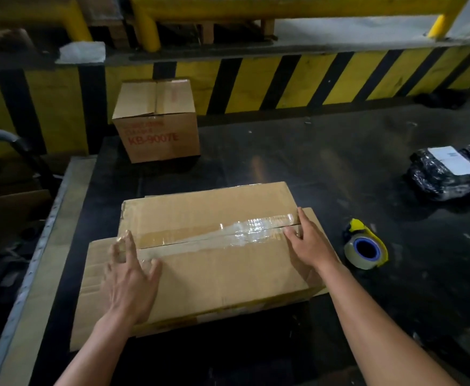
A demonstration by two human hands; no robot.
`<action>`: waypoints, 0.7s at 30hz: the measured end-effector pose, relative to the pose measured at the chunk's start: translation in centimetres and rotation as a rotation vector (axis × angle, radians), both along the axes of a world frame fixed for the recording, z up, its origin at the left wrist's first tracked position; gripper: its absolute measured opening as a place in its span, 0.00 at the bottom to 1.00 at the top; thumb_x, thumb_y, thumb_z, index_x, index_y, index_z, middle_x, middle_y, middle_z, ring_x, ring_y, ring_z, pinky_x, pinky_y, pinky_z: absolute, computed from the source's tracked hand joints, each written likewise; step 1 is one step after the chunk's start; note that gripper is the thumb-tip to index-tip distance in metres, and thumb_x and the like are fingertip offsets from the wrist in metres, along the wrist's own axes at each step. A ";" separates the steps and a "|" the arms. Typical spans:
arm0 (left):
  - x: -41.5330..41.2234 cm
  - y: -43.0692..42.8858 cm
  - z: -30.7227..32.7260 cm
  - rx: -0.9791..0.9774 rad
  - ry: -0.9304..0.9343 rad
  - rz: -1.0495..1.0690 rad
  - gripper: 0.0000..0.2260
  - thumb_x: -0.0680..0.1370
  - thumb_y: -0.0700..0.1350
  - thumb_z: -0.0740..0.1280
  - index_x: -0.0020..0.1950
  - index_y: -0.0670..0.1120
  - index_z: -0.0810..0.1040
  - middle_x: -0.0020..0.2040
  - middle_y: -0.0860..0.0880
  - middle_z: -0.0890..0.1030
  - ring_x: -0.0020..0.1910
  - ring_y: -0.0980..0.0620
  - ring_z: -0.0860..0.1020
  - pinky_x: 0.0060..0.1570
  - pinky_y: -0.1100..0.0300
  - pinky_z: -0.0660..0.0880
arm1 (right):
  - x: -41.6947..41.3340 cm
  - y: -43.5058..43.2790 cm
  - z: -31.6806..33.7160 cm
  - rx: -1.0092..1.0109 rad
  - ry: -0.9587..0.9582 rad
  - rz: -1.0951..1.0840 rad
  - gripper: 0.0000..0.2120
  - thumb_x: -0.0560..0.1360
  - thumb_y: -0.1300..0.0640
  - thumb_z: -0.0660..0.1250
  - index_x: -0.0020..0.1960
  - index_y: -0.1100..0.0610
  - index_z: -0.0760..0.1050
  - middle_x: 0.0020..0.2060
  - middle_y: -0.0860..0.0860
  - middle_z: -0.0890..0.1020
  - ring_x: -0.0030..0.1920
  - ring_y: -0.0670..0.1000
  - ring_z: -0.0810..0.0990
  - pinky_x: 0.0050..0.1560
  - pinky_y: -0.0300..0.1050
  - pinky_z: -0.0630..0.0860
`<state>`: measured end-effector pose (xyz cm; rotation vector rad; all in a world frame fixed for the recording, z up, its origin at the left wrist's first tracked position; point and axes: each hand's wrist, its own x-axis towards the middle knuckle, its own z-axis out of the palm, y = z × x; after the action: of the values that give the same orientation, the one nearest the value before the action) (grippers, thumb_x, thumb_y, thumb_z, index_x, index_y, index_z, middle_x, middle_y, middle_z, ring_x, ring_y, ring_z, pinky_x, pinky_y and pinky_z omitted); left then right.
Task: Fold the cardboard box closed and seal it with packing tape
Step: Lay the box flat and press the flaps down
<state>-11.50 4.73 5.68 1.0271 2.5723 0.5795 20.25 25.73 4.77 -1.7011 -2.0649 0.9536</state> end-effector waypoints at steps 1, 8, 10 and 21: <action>0.4 0.4 -0.1 -0.014 0.079 -0.023 0.36 0.81 0.61 0.60 0.84 0.54 0.46 0.83 0.41 0.49 0.79 0.34 0.54 0.76 0.36 0.56 | 0.2 -0.1 0.1 0.002 0.012 0.006 0.35 0.81 0.42 0.58 0.81 0.50 0.47 0.77 0.51 0.61 0.75 0.53 0.63 0.70 0.51 0.64; 5.1 5.2 0.7 -0.282 0.220 -0.082 0.32 0.83 0.62 0.47 0.84 0.49 0.51 0.84 0.40 0.51 0.80 0.30 0.45 0.74 0.28 0.46 | 1.2 0.2 0.1 -0.020 0.055 0.051 0.36 0.80 0.41 0.61 0.81 0.50 0.48 0.77 0.50 0.63 0.74 0.52 0.64 0.70 0.48 0.64; 7.9 7.2 0.7 -0.203 0.194 -0.254 0.32 0.83 0.62 0.47 0.84 0.49 0.50 0.84 0.40 0.49 0.81 0.34 0.44 0.77 0.31 0.45 | 1.6 0.7 0.2 -0.036 0.083 0.057 0.37 0.78 0.41 0.63 0.81 0.49 0.50 0.77 0.48 0.63 0.75 0.51 0.64 0.71 0.48 0.63; 22.8 15.3 -0.8 -0.194 0.281 -0.660 0.32 0.80 0.69 0.38 0.82 0.61 0.39 0.83 0.44 0.39 0.81 0.35 0.37 0.74 0.27 0.39 | 12.0 5.6 -3.4 0.047 -0.054 -0.121 0.23 0.81 0.49 0.61 0.74 0.56 0.68 0.72 0.54 0.71 0.71 0.55 0.69 0.68 0.50 0.68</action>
<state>11.33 20.07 4.84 1.8601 2.2243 0.0120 32.26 31.36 1.34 -1.8233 -1.9749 0.8242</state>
